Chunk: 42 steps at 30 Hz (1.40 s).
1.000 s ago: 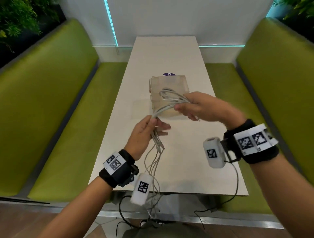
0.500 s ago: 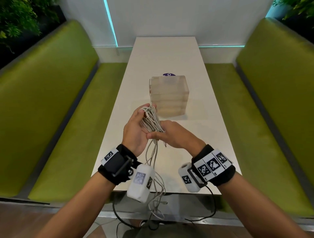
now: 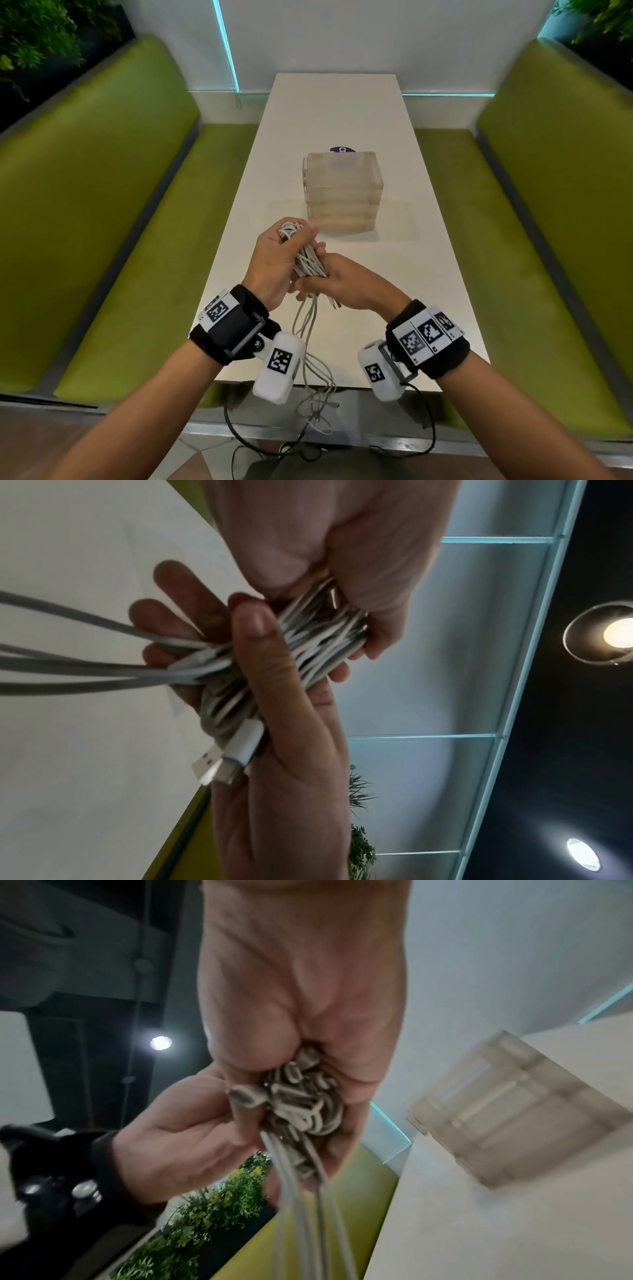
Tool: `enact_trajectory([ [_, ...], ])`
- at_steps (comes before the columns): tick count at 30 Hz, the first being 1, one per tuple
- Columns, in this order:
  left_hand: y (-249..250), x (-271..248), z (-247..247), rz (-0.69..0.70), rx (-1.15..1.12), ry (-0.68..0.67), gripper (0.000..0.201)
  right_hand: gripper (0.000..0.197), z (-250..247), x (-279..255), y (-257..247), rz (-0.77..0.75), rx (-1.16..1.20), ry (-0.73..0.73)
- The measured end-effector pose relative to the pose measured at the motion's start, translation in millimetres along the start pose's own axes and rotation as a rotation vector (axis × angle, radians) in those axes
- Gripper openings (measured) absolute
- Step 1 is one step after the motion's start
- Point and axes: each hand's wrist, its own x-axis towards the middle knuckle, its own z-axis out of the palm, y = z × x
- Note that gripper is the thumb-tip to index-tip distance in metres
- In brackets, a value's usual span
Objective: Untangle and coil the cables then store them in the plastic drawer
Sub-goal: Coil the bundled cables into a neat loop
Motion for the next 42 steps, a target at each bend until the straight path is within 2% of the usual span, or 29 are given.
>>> enact_trajectory([
  [9,-3,0,2,0.016,0.171,-0.155,0.033,0.049,10,-12,-1,-0.040,0.075,-0.018],
  [13,-5,-4,6,0.001,0.205,-0.145,0.038,0.036,11,-15,-1,0.020,0.086,-0.020],
  [22,-4,-6,12,0.064,0.226,-0.155,0.043,0.037,16,-20,-1,0.007,0.064,0.032],
  [25,-6,-5,11,0.087,0.234,-0.149,0.038,0.030,15,-18,0,-0.013,0.096,0.056],
  [27,-9,-3,6,0.125,0.196,-0.195,0.034,0.032,12,-18,1,-0.028,0.115,0.092],
  [28,-12,-1,1,0.132,0.205,-0.225,0.047,0.035,9,-18,3,-0.032,0.128,0.120],
  [30,-21,1,-10,0.088,0.215,-0.297,0.089,0.038,3,-19,4,-0.044,0.168,0.185],
  [31,-27,0,-13,0.041,0.225,-0.323,0.103,0.039,0,-19,3,-0.057,0.194,0.221],
  [32,-35,-2,-17,0.002,0.272,-0.343,0.108,0.038,-4,-19,2,-0.078,0.241,0.252],
  [33,-42,-4,-20,-0.020,0.347,-0.370,0.101,0.036,-9,-19,0,-0.103,0.316,0.275],
  [35,-54,-13,-18,-0.026,0.506,-0.456,0.057,0.032,-18,-18,-6,-0.134,0.503,0.306],
  [36,-58,-18,-15,-0.030,0.518,-0.467,0.037,0.032,-21,-17,-9,-0.135,0.566,0.318],
  [37,-61,-22,-12,-0.035,0.481,-0.444,0.025,0.031,-24,-17,-11,-0.134,0.598,0.321],
  [40,-62,-30,-6,-0.027,0.376,-0.358,0.028,0.027,-27,-16,-12,-0.155,0.637,0.293],
  [42,-60,-31,-6,-0.019,0.383,-0.351,0.038,0.027,-29,-16,-11,-0.161,0.629,0.294],
])
